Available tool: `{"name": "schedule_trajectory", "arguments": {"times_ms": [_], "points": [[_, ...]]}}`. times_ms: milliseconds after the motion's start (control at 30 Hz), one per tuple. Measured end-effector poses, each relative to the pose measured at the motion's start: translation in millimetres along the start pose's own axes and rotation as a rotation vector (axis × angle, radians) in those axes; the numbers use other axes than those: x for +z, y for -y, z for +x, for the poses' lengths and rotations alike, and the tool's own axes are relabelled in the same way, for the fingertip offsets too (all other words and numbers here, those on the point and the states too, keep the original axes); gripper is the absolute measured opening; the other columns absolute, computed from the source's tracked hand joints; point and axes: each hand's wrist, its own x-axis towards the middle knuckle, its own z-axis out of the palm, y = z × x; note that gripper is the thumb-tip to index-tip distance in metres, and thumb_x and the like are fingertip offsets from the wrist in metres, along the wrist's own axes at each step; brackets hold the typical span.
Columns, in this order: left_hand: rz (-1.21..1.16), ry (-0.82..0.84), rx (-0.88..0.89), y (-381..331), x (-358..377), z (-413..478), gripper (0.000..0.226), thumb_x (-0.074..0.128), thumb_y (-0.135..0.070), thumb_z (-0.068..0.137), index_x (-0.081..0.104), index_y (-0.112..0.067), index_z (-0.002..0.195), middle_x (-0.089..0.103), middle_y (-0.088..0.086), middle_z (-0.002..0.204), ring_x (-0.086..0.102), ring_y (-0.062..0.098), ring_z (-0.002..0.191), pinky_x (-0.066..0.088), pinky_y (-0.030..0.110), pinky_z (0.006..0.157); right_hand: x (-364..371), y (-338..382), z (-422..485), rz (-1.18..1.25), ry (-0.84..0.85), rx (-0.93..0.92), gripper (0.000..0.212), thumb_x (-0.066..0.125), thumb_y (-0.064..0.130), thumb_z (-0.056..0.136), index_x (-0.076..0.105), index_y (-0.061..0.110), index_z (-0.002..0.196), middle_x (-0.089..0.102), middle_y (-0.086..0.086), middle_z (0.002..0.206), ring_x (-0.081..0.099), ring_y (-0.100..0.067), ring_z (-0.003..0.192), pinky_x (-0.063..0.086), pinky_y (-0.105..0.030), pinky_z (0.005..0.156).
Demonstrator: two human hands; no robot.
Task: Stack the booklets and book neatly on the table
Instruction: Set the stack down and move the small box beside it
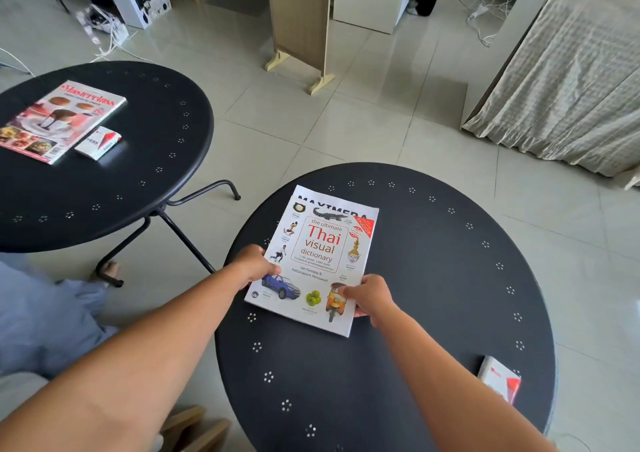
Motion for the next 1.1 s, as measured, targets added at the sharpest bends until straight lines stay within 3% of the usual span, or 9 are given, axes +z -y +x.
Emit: {"name": "schedule_trajectory", "arguments": {"times_ms": [167, 467, 767, 933, 1000, 1100], "points": [[0.015, -0.082, 0.0, -4, 4, -1, 0.039, 0.08, -0.015, 0.073, 0.061, -0.012, 0.107, 0.071, 0.003, 0.106, 0.069, 0.024, 0.094, 0.056, 0.036, 0.084, 10, 1, -6, -0.081, -0.136, -0.04, 0.044, 0.075, 0.012, 0.081, 0.04, 0.012, 0.109, 0.068, -0.007, 0.104, 0.072, -0.028, 0.088, 0.062, -0.05, 0.072], [0.189, -0.148, -0.056, -13, 7, -8, 0.035, 0.08, -0.02, 0.072, 0.067, -0.01, 0.104, 0.074, 0.008, 0.107, 0.07, 0.027, 0.093, 0.051, 0.03, 0.068, 17, 11, -13, -0.212, -0.189, 0.0, 0.053, 0.076, 0.018, 0.082, 0.041, 0.007, 0.12, 0.059, -0.015, 0.122, 0.067, -0.033, 0.102, 0.06, -0.049, 0.082], [0.246, -0.206, -0.054, -14, 15, -6, 0.048, 0.076, -0.016, 0.076, 0.059, -0.009, 0.121, 0.067, 0.011, 0.123, 0.065, 0.03, 0.109, 0.054, 0.035, 0.082, 18, 10, -17, -0.252, -0.224, -0.009, 0.059, 0.077, 0.022, 0.082, 0.041, 0.007, 0.126, 0.053, -0.016, 0.127, 0.063, -0.034, 0.108, 0.057, -0.048, 0.088], [0.221, -0.201, -0.004, -16, 14, -6, 0.045, 0.072, -0.02, 0.078, 0.058, -0.013, 0.12, 0.066, 0.01, 0.122, 0.064, 0.03, 0.108, 0.055, 0.037, 0.082, 9, 6, -12, -0.187, -0.181, -0.047, 0.043, 0.074, 0.024, 0.084, 0.055, 0.008, 0.119, 0.068, -0.008, 0.117, 0.071, -0.025, 0.096, 0.061, -0.043, 0.081], [0.205, -0.243, 0.028, -20, 14, -8, 0.046, 0.069, -0.023, 0.08, 0.057, -0.016, 0.123, 0.062, 0.011, 0.125, 0.061, 0.031, 0.111, 0.054, 0.04, 0.087, 3, 3, -11, -0.172, -0.192, -0.073, 0.033, 0.069, 0.023, 0.088, 0.058, 0.007, 0.115, 0.072, -0.004, 0.109, 0.072, -0.019, 0.084, 0.061, -0.037, 0.071], [0.149, -0.325, 0.143, -30, 20, -13, 0.05, 0.066, -0.028, 0.083, 0.054, -0.024, 0.132, 0.052, 0.011, 0.131, 0.056, 0.03, 0.116, 0.05, 0.036, 0.088, -7, -1, -14, -0.144, -0.271, -0.1, 0.045, 0.062, 0.022, 0.091, 0.052, 0.008, 0.133, 0.066, 0.0, 0.113, 0.061, -0.009, 0.076, 0.047, -0.024, 0.055]]}}
